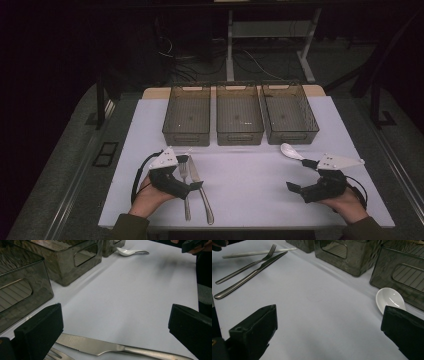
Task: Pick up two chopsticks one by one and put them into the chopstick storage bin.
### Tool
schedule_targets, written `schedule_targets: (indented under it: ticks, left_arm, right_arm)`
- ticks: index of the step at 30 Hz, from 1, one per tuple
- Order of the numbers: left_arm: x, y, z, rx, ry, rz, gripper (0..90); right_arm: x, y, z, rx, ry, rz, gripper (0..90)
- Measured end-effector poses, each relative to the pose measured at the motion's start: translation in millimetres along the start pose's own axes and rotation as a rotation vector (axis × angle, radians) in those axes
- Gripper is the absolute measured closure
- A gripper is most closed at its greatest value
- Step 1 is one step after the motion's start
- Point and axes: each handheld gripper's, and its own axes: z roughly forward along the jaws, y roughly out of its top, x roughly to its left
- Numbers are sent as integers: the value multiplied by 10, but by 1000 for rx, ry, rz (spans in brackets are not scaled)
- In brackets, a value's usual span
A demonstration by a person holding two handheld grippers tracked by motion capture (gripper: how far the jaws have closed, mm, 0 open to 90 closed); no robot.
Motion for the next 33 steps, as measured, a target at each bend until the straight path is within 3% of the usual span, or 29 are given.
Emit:
schedule_targets:
  ticks: [15, 33]
  left_arm:
    - [50, 93, -46, 20, 13, 19, 0]
    - [251, 160, -121, 14, 33, 29, 0]
  right_arm:
    - [-21, -12, 5, -6, 15, 28, 7]
    - [-37, -35, 9, -8, -4, 30, 7]
